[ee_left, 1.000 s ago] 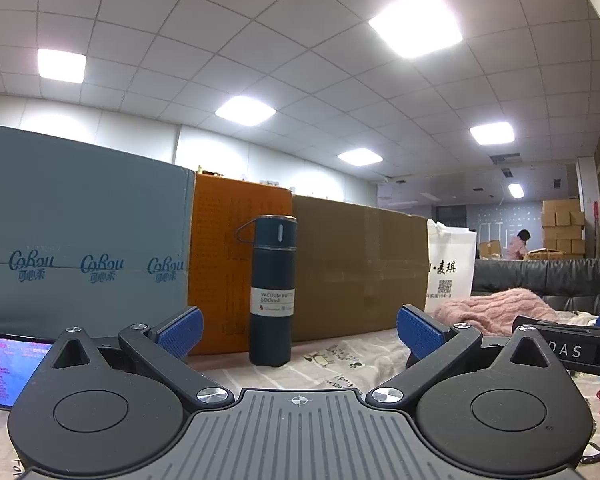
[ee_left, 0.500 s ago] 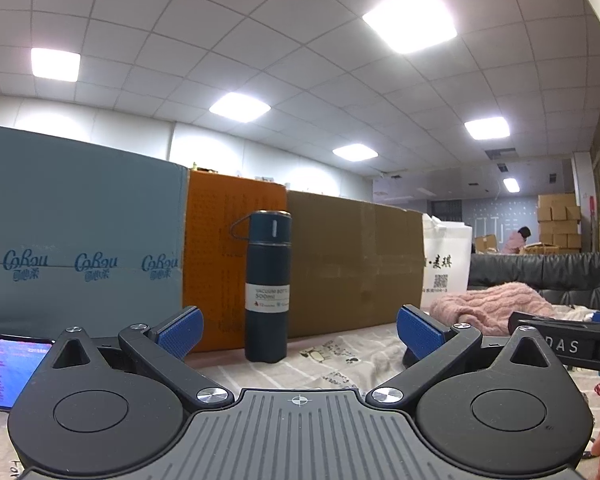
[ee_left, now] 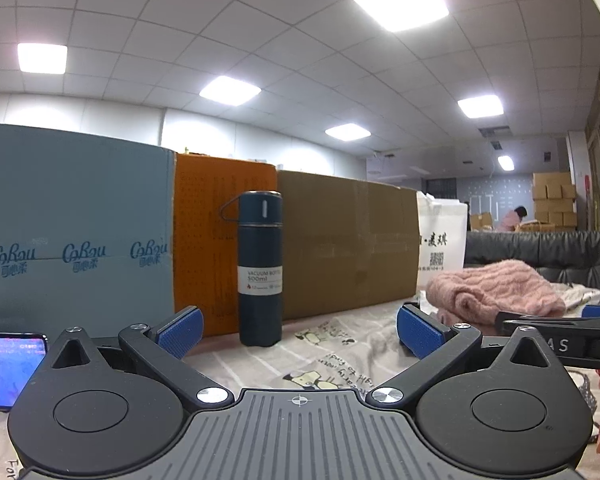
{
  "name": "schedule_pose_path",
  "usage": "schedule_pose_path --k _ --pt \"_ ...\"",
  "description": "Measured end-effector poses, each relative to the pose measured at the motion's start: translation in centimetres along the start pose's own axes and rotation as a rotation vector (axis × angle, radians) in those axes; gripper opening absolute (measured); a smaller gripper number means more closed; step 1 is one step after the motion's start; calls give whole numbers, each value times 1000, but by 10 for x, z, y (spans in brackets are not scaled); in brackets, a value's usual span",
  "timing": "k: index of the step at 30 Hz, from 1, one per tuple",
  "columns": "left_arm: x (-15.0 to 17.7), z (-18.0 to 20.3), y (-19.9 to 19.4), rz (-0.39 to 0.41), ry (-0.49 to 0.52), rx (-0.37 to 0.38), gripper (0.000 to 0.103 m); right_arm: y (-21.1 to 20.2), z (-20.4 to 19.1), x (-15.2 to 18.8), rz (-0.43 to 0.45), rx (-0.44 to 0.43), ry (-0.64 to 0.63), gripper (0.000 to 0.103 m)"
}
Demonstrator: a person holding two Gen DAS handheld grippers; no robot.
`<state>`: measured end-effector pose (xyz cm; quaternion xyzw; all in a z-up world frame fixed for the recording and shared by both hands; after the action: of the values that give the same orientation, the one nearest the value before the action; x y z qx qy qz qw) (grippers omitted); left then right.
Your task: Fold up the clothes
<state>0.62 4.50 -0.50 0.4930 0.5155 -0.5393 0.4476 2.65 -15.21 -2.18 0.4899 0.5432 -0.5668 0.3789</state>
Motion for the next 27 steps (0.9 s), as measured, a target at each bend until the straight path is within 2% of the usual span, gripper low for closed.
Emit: schedule_pose_path --k 27 --pt "0 0 2 -5 -4 10 103 2 -1 1 -22 -12 -10 103"
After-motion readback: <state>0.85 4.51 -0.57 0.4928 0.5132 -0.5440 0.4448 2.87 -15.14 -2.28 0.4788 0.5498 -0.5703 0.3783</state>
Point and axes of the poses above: each gripper's, at about its wrist camera, not at the fingertips, and y roughly the way its jaws point, z to its right, x to its underside, the point moved 4 cm from there along y, roughly the way its jaws point, and after that the axes turned 5 degrees about -z, right-handed, at the moved point
